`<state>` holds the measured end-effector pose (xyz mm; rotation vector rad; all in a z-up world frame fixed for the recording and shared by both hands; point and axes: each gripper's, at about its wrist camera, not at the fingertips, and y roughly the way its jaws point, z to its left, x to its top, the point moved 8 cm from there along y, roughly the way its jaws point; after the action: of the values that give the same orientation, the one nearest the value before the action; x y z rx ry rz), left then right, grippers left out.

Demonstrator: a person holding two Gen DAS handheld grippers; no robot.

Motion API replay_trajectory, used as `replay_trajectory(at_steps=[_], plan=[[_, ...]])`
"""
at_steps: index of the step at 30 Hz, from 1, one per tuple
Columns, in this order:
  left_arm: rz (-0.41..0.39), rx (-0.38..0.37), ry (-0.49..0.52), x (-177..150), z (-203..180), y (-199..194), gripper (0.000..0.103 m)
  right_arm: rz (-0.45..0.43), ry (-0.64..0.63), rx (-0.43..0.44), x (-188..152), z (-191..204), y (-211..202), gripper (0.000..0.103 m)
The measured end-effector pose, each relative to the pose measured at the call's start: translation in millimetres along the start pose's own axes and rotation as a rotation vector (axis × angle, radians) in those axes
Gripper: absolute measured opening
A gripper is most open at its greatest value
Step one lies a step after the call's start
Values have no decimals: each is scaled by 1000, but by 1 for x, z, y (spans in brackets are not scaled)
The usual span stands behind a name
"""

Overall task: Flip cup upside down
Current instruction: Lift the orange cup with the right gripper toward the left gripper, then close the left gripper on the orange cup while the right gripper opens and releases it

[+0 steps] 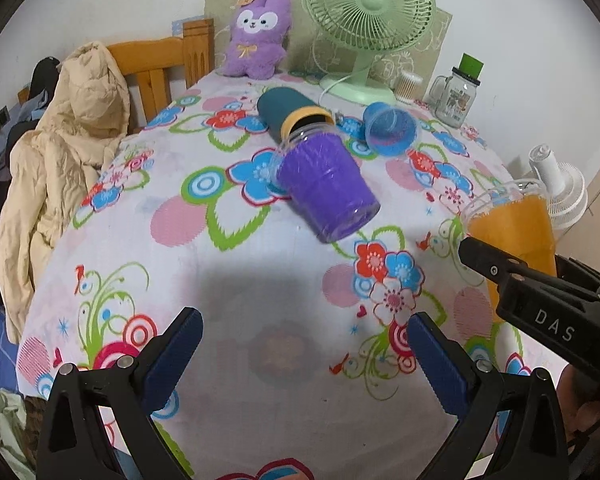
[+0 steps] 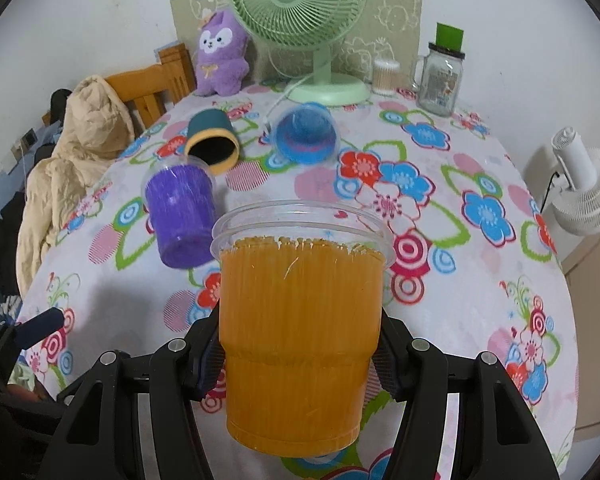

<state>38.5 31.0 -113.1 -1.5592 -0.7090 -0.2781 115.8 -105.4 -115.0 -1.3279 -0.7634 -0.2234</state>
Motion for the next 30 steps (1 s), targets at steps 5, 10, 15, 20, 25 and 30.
replay_trajectory(at_steps=[5,10,15,20,25,30], plan=[[7,-5,1,-9,0,2,103,22,20,-9,-11,-4,8,64],[29,-15,-10,-23,3,8,103,71,41,10,-26,-1,25,64],[39,-5,-9,-29,4,7,103,110,40,24,-33,6,31,67],[29,-6,11,-28,-1,4,103,138,58,44,-34,4,29,81],[-2,-63,-13,-21,-10,-6,103,113,107,114,-25,-9,13,88],[-40,-85,30,-12,-33,-14,103,51,181,203,-13,-35,-16,89]])
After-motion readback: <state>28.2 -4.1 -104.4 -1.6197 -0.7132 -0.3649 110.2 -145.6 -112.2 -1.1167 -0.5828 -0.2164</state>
